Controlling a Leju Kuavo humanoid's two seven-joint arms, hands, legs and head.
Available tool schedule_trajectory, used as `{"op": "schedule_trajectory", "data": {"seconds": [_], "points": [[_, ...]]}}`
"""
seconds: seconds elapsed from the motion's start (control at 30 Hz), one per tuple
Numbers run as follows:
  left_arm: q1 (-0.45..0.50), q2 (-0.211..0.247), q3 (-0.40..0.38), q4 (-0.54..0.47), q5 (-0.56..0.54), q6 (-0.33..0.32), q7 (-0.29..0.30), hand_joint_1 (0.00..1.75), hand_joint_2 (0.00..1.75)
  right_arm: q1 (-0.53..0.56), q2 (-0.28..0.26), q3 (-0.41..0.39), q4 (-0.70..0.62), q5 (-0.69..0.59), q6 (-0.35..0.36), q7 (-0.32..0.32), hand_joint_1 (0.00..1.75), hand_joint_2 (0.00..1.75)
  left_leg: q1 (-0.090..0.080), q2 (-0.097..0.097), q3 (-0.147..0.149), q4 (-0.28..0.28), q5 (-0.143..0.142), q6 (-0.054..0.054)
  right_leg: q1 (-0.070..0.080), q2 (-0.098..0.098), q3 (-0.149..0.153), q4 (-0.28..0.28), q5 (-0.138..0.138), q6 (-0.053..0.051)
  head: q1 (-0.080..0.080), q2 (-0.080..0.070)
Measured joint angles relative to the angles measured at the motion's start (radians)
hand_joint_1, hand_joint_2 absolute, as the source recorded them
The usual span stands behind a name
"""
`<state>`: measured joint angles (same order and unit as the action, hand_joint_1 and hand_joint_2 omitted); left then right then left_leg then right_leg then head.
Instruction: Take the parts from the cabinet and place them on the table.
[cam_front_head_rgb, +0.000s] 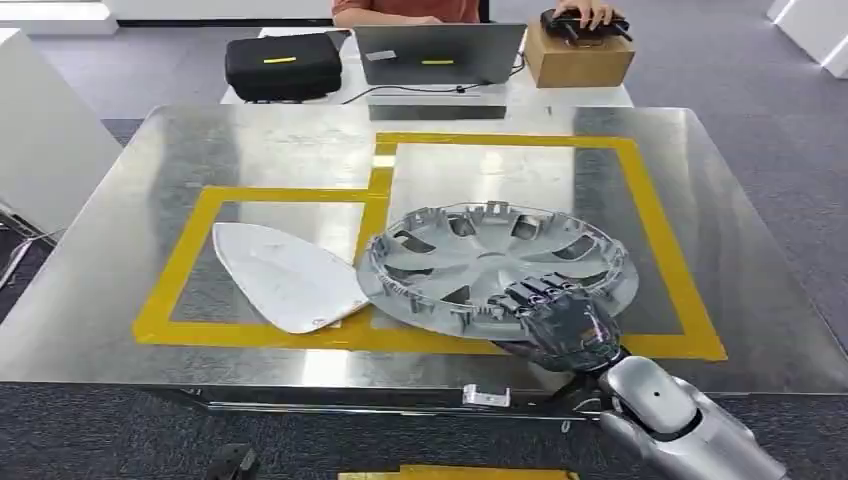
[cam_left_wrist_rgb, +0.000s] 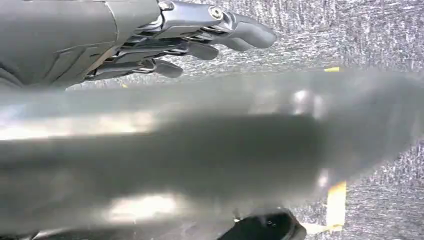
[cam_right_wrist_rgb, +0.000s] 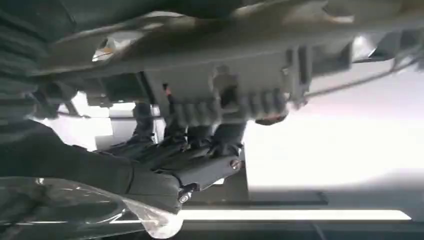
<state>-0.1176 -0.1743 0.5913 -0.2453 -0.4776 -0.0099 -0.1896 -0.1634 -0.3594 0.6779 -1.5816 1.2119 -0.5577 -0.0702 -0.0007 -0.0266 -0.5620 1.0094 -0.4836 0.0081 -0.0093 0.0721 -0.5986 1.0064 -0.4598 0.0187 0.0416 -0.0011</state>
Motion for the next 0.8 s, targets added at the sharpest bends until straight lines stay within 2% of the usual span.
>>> {"op": "schedule_trajectory", "data": {"seconds": [0.43,0.6,0.67,0.8], "points": [[0.002,0.0,0.0,0.0,0.003,0.009,-0.001,0.0,0.0,-0.008,0.0,0.0,0.0,0.02,-0.01,0.006,0.0,0.0,0.0,0.0,0.0,0.0,0.0,0.0,0.0,0.0,0.0,0.0,0.0,0.0,0.0,0.0],[0.002,-0.001,0.0,0.0,0.003,0.017,-0.006,0.0,0.0,0.004,0.006,-0.011,-0.044,0.173,-0.118,0.05,0.0,0.0,0.0,0.0,0.0,0.0,0.0,0.0,0.0,0.0,0.0,0.0,0.0,0.0,0.0,0.0],[0.004,-0.001,0.0,0.0,0.003,0.023,-0.009,0.0,0.0,0.024,0.018,-0.035,-0.103,0.229,-0.132,0.047,0.0,0.0,0.0,0.0,0.0,0.0,0.0,0.0,0.0,-0.001,0.0,0.0,0.0,0.0,0.0,0.0],[0.004,-0.002,0.0,0.0,0.003,0.024,-0.011,0.0,0.0,0.04,0.032,-0.064,-0.164,0.245,-0.135,0.045,0.0,0.0,0.0,0.0,0.0,0.0,0.0,0.0,0.0,-0.001,0.0,0.0,0.0,0.0,0.0,0.0]]}}
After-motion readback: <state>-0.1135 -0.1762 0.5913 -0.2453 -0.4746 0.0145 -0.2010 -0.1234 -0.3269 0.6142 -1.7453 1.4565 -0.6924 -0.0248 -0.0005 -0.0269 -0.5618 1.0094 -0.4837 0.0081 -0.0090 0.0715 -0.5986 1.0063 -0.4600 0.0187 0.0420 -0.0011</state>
